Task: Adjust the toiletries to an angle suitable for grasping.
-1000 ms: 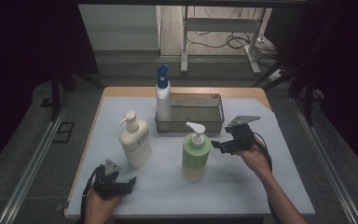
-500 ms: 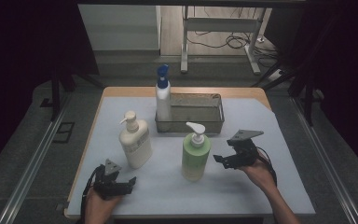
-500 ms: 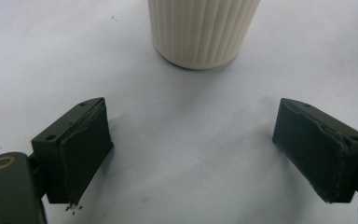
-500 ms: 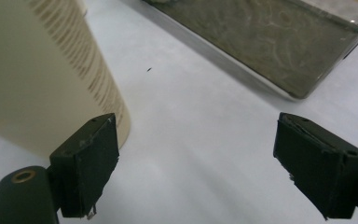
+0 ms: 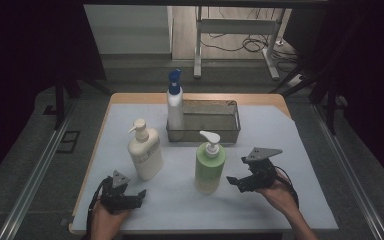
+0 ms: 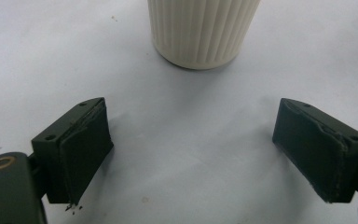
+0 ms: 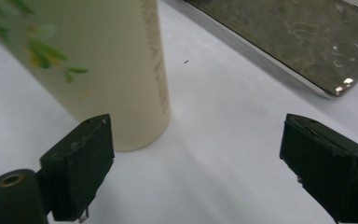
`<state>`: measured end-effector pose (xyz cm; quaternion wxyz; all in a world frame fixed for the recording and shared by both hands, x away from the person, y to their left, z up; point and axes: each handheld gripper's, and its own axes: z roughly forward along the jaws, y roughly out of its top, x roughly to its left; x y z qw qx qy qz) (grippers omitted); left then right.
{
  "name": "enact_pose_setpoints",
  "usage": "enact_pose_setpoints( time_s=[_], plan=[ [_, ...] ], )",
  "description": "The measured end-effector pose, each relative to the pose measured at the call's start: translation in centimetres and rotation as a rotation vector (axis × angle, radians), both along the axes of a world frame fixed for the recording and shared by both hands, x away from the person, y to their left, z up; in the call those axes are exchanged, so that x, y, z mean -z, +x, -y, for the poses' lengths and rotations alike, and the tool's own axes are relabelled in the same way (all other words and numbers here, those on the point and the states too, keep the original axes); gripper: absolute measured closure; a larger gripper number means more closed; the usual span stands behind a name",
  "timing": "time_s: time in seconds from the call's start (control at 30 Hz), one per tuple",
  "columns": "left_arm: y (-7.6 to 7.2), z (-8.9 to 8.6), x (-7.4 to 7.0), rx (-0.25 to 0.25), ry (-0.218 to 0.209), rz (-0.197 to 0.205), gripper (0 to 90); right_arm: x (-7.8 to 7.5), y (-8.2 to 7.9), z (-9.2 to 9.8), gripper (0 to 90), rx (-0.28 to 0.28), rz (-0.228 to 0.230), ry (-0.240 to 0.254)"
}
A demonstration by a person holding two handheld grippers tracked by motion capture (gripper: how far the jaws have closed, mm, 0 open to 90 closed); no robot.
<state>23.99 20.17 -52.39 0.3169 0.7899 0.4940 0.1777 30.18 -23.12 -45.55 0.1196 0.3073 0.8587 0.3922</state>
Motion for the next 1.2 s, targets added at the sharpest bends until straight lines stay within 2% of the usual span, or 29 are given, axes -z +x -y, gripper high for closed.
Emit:
enact_pose_setpoints(
  time_s=[0.37,0.63,1.2],
  plan=[
    [0.0,0.0,0.0,-0.002,-0.002,0.001,10.7,-0.6,-1.1,-1.6,2.0,-0.063,-0.003,0.012],
    [0.0,0.0,0.0,-0.003,-0.003,0.001,10.7,-1.4,-1.2,-3.5,1.1,-0.108,0.002,0.007],
    [0.0,0.0,0.0,0.000,-0.001,0.002,10.7,-2.7,-0.5,-5.9,2.1,-0.135,0.023,0.025]
  ],
)
